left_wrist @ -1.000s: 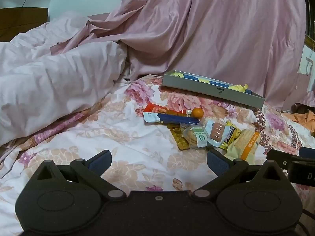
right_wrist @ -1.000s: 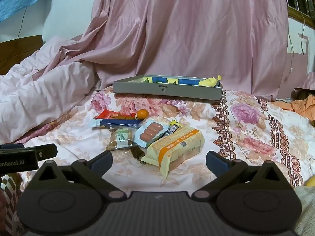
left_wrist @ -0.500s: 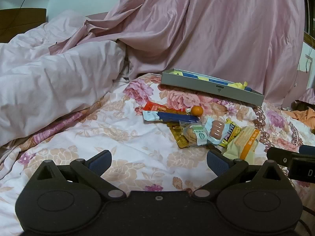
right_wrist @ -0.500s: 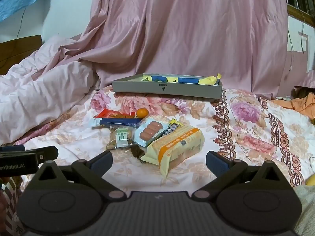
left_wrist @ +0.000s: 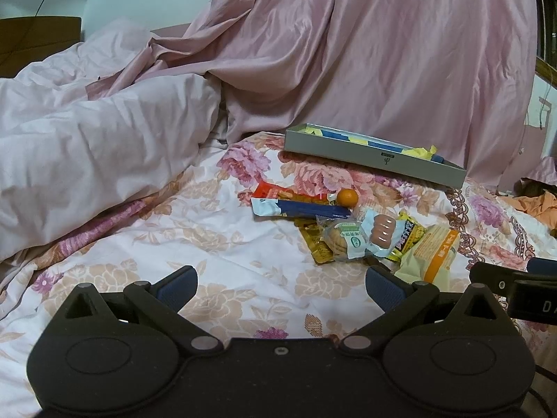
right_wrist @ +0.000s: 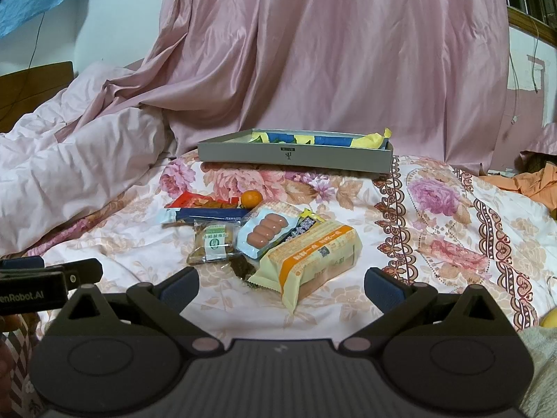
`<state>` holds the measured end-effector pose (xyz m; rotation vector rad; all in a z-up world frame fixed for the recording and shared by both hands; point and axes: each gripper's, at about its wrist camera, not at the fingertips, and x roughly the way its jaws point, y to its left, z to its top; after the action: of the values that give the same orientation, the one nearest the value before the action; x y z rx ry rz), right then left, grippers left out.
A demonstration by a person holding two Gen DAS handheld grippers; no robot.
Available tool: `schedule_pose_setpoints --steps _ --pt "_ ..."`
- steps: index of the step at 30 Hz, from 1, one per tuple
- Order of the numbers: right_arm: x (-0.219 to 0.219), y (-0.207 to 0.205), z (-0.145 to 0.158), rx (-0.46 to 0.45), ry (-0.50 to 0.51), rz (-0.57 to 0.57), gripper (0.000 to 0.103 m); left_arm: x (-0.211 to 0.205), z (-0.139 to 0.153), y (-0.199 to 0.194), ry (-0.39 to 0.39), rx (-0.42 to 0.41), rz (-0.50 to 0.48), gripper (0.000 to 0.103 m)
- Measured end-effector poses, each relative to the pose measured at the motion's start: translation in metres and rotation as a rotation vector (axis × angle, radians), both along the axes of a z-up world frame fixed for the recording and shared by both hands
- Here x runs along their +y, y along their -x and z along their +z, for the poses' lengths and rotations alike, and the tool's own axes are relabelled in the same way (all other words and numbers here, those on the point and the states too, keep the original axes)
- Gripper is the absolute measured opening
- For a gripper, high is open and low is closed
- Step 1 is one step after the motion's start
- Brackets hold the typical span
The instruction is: Organize snacks
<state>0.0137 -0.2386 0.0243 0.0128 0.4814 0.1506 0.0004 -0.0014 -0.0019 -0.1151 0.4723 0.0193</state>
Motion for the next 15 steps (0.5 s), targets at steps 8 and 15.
schedule_pose_setpoints --steps 8,15 --pt "-0.0002 0.0004 -0.0003 0.001 0.0 0.0 0.103 -0.0012 0.0025 0.001 0.015 -0.009 -0.009 0.102" --pt "-0.0002 0.0002 -0.0003 0.003 -0.001 0.0 0.103 -0.0007 0.0027 0.0015 0.016 -0.008 -0.009 0.102"
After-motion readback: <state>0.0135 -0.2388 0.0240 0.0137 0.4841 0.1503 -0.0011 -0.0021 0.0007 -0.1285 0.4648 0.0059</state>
